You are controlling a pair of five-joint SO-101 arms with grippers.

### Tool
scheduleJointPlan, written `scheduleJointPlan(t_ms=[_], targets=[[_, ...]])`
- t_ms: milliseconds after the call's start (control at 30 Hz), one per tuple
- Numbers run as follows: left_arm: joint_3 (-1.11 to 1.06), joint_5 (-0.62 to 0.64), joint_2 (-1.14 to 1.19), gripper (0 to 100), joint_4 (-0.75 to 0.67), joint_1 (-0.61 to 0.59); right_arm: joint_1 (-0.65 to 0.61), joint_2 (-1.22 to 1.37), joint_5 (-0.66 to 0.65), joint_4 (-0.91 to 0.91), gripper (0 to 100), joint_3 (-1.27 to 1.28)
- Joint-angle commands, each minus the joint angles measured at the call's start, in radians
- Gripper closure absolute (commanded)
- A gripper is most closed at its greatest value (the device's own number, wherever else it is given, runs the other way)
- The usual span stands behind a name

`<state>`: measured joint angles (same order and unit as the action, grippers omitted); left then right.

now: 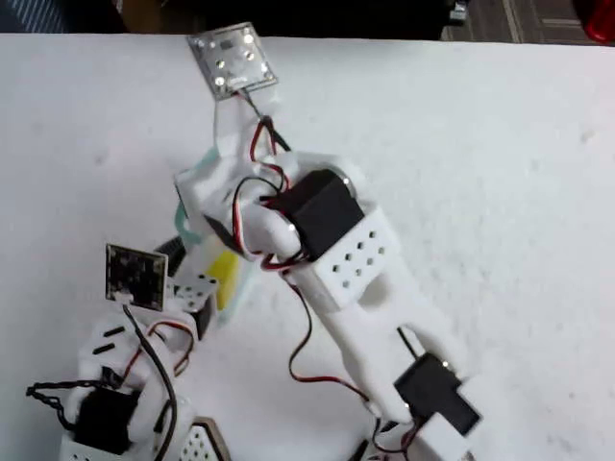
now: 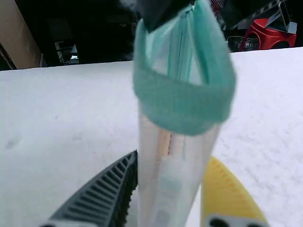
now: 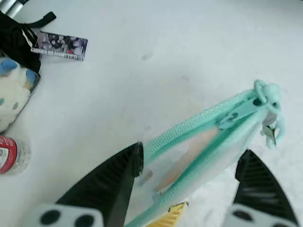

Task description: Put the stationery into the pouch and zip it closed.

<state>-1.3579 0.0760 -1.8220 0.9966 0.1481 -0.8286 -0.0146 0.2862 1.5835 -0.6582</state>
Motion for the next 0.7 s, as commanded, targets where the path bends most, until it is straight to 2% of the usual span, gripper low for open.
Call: scheduleJointPlan(t_ms=[0,333,533,600,667], targets=[[0.005,-0.003,-0.001,78,-0.028,-0.001,0.012,0.016,0.031,0.041,70.1,-0.121],[0.009,-0.005,-0.001,78,-0.029,-0.001,0.016,0.128,0.057,0.077,70.1,-0.164],[0.008,-0.006,-0.001,78,-0.026,-0.001,0.013,0.189,0.054,0.019,71.1,-0.166],[0.006,-0.006,-0.001,78,-0.026,-0.001,0.019,0.189,0.048,0.035,77.3,-0.164],[0.006,-0.006,-0.001,78,-0.026,-0.001,0.041,0.191,0.044,0.064,88.3,-0.158]])
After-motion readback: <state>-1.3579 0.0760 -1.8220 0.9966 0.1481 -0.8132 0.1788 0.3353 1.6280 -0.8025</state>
